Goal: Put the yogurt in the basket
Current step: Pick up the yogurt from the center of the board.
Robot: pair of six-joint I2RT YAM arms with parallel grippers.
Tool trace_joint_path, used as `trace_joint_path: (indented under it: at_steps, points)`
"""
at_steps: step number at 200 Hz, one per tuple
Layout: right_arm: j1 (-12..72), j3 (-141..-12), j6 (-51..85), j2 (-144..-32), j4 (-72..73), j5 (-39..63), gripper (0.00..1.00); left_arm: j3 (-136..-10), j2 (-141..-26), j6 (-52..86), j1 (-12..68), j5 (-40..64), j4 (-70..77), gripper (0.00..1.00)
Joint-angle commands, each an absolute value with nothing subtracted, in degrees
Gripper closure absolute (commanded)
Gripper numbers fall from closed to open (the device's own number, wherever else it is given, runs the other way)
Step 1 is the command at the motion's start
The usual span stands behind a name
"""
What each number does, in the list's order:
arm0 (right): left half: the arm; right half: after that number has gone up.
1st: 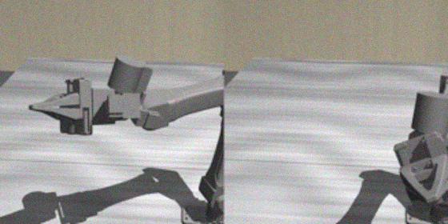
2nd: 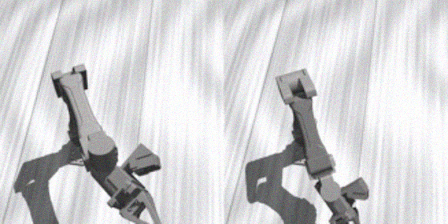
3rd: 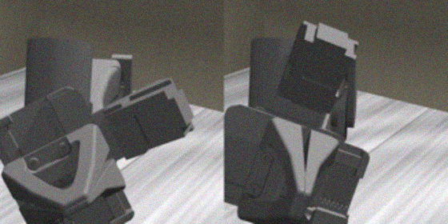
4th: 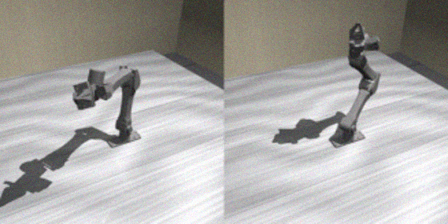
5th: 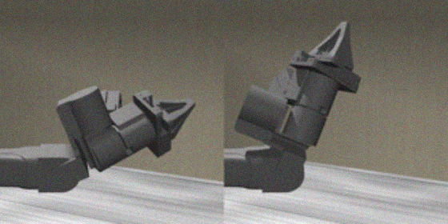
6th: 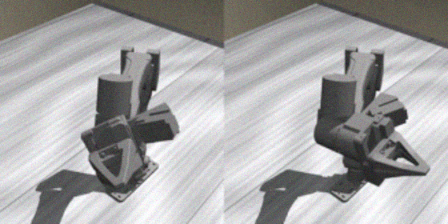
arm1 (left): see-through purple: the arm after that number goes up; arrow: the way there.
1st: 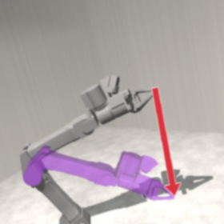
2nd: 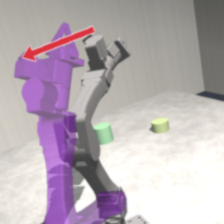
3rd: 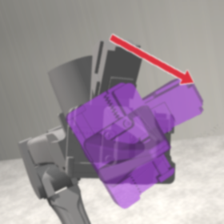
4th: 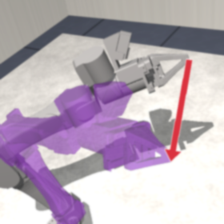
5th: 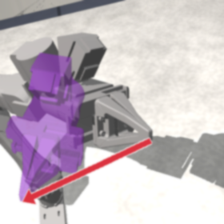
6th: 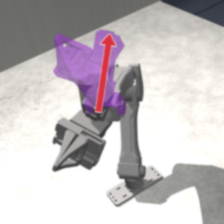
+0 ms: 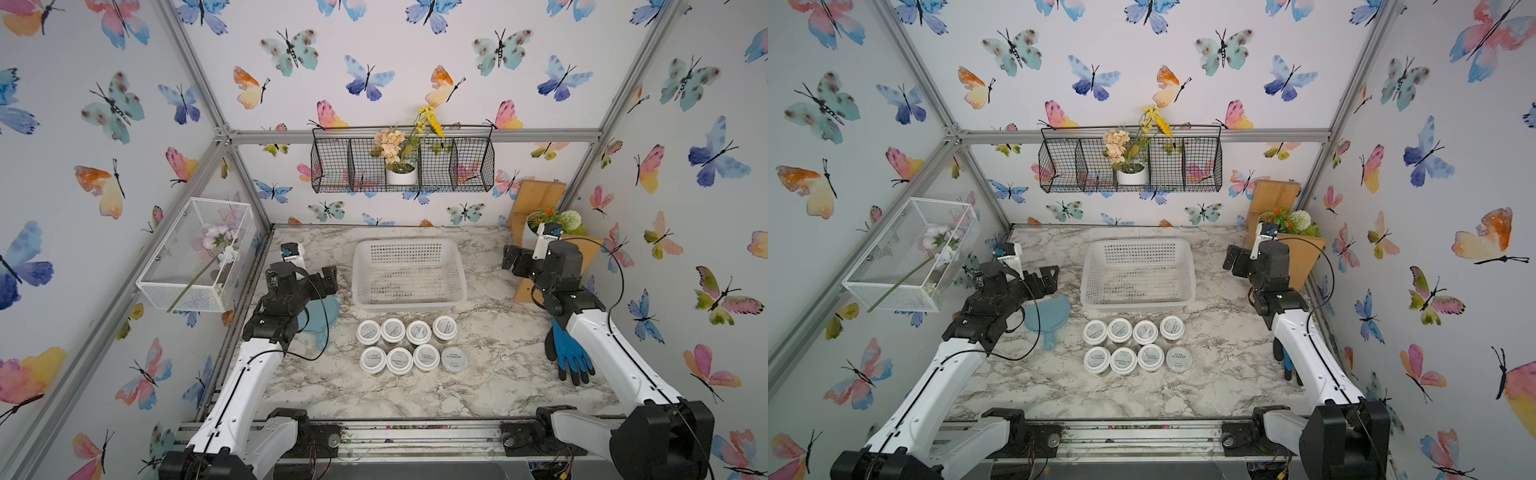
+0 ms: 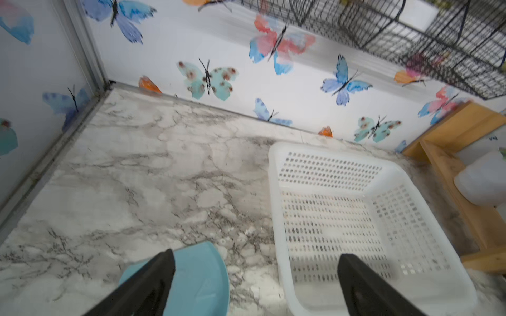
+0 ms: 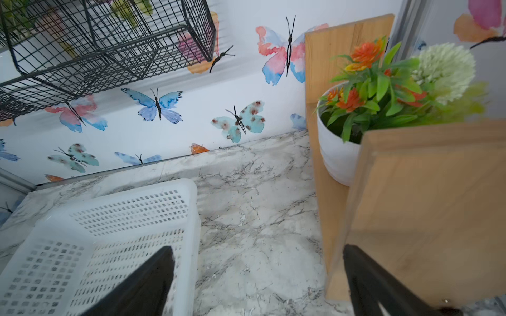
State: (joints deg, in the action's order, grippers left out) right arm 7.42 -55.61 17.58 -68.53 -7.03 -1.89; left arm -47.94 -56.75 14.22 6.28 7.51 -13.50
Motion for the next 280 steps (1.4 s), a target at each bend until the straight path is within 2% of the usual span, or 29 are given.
trace_joint_path:
  at_steps: [1, 19, 52, 89, 93, 97, 113, 156, 183, 280]
  points:
    - [7.12, -57.46, 19.34, -67.25, -19.16, 3.79, 0.00, -52.83, -54.24, 12.50, 6.64, 13.12, -27.02, 0.01]
    - [7.12, -57.84, 19.11, -66.82, -20.74, 7.24, 0.01, -56.69, -53.64, 11.18, 7.49, 13.13, -34.40, 0.03]
    - [7.12, -55.56, 16.70, -67.89, -23.46, 13.54, 0.09, -59.92, -50.99, 12.87, 13.34, 13.71, -43.50, 0.07]
    - [7.12, -48.03, 17.31, -64.95, -20.57, 17.45, 0.10, -53.40, -51.24, 17.05, 21.24, 11.02, -44.19, 0.07]
    - [7.12, -47.55, 17.19, -64.60, -20.67, 17.17, 0.10, -53.11, -51.60, 17.53, 22.02, 11.17, -43.89, 0.01]
    - [7.12, -47.20, 16.94, -64.37, -20.92, 16.82, 0.10, -52.82, -51.88, 18.12, 22.96, 10.55, -43.45, 0.00]
    - [7.12, -46.52, 16.79, -63.33, -21.48, 16.73, 0.08, -52.22, -53.89, 20.02, 27.11, 6.51, -42.07, 0.01]
    - [7.12, -45.80, 16.61, -62.15, -21.45, 17.36, 0.11, -53.52, -62.22, 22.15, 34.87, 2.39, -41.88, 0.02]
    - [7.12, -45.35, 16.70, -61.84, -21.09, 17.46, 0.21, -54.10, -65.51, 21.80, 35.30, 1.78, -42.20, 0.08]
    - [7.12, -44.47, 16.70, -62.09, -20.21, 18.25, 0.23, -57.74, -76.33, 20.75, 35.32, -0.13, -45.74, 0.06]
